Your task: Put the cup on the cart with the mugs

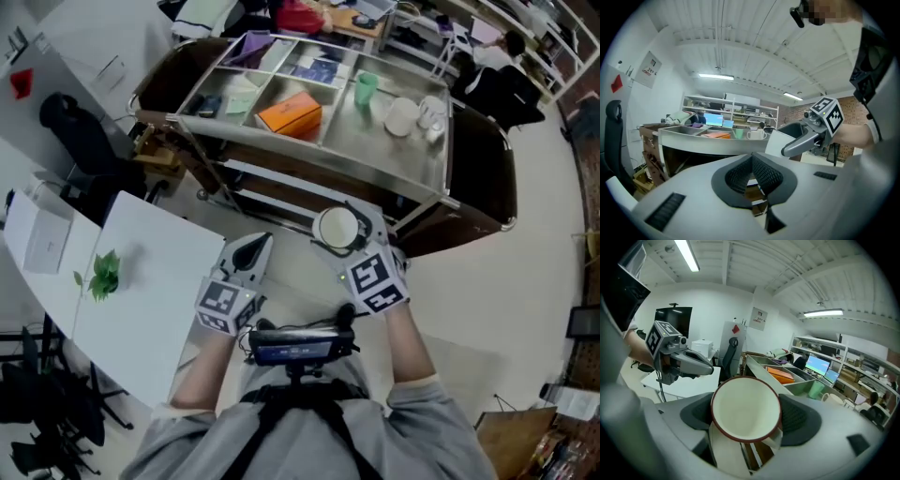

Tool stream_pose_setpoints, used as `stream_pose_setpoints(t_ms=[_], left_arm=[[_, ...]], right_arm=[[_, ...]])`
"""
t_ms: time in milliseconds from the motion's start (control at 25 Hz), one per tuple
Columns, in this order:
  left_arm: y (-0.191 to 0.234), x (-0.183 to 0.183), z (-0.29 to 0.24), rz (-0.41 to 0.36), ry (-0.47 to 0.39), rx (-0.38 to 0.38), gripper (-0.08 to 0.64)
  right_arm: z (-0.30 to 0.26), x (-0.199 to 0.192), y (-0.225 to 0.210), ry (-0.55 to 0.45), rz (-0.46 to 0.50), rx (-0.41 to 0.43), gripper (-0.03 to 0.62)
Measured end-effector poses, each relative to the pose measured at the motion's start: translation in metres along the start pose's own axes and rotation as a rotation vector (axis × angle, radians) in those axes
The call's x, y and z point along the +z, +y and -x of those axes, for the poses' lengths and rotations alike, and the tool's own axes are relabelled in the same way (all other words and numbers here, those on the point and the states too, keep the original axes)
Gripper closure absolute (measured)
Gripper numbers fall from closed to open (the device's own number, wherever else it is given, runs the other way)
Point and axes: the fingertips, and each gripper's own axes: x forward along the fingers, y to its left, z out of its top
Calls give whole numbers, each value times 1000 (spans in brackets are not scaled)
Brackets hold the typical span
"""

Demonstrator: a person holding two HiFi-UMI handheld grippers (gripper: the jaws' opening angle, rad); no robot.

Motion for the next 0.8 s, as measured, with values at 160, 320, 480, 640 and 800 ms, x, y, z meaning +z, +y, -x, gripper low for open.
stream_pose_setpoints(t_ms=[160,320,480,640,800], left_arm=[[-48,19,-50,-16,-1,-15,555],[-81,41,-95,-15,-17,0,555],[-94,64,-124,-37,-31,30,555],[-91,84,-144,-64,-34,31,555],[-79,105,-160,-57,-28,28,555]], right_arm=[[35,-12,-48,-22,11,7,178],[61,-15,-97,-59,39,18,178],[71,-6,-133,-78,81,35,178],[64,12,-167,-82,107,53,178],[37,27,-192,-39,149,69,178]])
